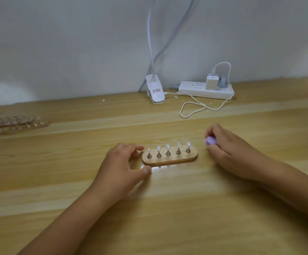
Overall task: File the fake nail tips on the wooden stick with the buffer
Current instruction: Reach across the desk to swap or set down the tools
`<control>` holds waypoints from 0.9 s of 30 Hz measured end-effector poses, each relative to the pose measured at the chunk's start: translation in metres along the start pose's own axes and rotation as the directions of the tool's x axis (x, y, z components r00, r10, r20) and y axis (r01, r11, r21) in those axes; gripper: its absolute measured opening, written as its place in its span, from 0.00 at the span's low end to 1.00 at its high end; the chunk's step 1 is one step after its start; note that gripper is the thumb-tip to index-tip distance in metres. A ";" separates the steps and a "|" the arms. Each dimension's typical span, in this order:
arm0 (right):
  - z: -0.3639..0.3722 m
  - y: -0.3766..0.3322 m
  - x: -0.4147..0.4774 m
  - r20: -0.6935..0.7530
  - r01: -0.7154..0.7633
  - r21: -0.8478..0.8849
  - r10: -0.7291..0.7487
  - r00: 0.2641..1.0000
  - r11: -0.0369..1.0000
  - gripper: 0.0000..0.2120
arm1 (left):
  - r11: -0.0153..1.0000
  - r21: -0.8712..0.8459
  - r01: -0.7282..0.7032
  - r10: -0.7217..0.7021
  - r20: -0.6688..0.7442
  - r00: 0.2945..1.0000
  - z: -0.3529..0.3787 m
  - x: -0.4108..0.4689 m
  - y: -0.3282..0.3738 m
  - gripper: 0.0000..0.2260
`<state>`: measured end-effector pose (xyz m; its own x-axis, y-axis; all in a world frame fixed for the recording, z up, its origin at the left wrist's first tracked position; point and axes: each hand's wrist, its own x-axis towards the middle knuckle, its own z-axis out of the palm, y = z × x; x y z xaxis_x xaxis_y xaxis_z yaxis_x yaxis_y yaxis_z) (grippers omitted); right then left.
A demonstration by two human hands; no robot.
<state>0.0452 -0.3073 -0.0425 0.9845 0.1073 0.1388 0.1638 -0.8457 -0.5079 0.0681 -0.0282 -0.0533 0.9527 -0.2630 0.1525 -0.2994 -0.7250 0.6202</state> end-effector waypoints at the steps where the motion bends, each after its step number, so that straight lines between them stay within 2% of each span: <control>1: -0.001 0.000 -0.001 0.024 0.028 -0.113 -0.025 0.999 0.993 0.04 | 1.000 0.006 -0.007 0.007 0.033 0.999 -0.001 0.003 0.000 0.22; 3: -0.003 0.000 -0.004 0.086 0.113 -0.267 -0.093 0.992 0.957 0.09 | 1.000 0.009 -0.022 0.021 0.085 0.996 -0.003 0.011 0.001 0.21; 5: -0.011 0.000 -0.003 0.156 0.145 -0.303 -0.101 0.983 0.942 0.15 | 0.999 0.022 -0.040 0.037 0.116 0.993 -0.003 0.018 0.003 0.20; 9: -0.027 0.003 0.012 0.244 0.147 -0.216 -0.093 0.965 0.965 0.23 | 0.996 0.017 -0.086 0.082 0.165 0.983 -0.007 0.032 0.004 0.16; 13: -0.028 0.002 0.039 0.397 0.137 -0.103 -0.086 0.914 0.985 0.19 | 0.982 0.061 -0.179 0.159 0.245 0.956 -0.015 0.045 0.001 0.15; 16: -0.026 0.006 0.058 0.384 0.118 0.005 -0.111 0.917 0.993 0.12 | 0.976 0.055 -0.211 0.192 0.237 0.952 -0.014 0.056 0.001 0.13; 20: -0.037 0.025 0.068 0.328 0.075 0.064 -0.092 0.940 0.995 0.13 | 0.970 0.021 -0.244 0.233 0.227 0.946 -0.001 0.076 0.014 0.13; 23: -0.054 0.048 0.063 0.296 0.013 0.091 -0.040 0.954 0.996 0.14 | 0.953 -0.019 -0.303 0.300 0.215 0.929 0.019 0.095 0.036 0.13; 27: -0.090 0.091 0.039 0.163 -0.083 0.066 0.071 0.984 0.994 0.12 | 0.931 -0.112 -0.347 0.362 0.173 0.916 0.059 0.120 0.079 0.15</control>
<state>0.0929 -0.4270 -0.0063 0.9907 0.1309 -0.0382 0.0856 -0.8151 -0.5729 0.1559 -0.1553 -0.0313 0.7551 -0.6135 0.2309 -0.6033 -0.5125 0.6111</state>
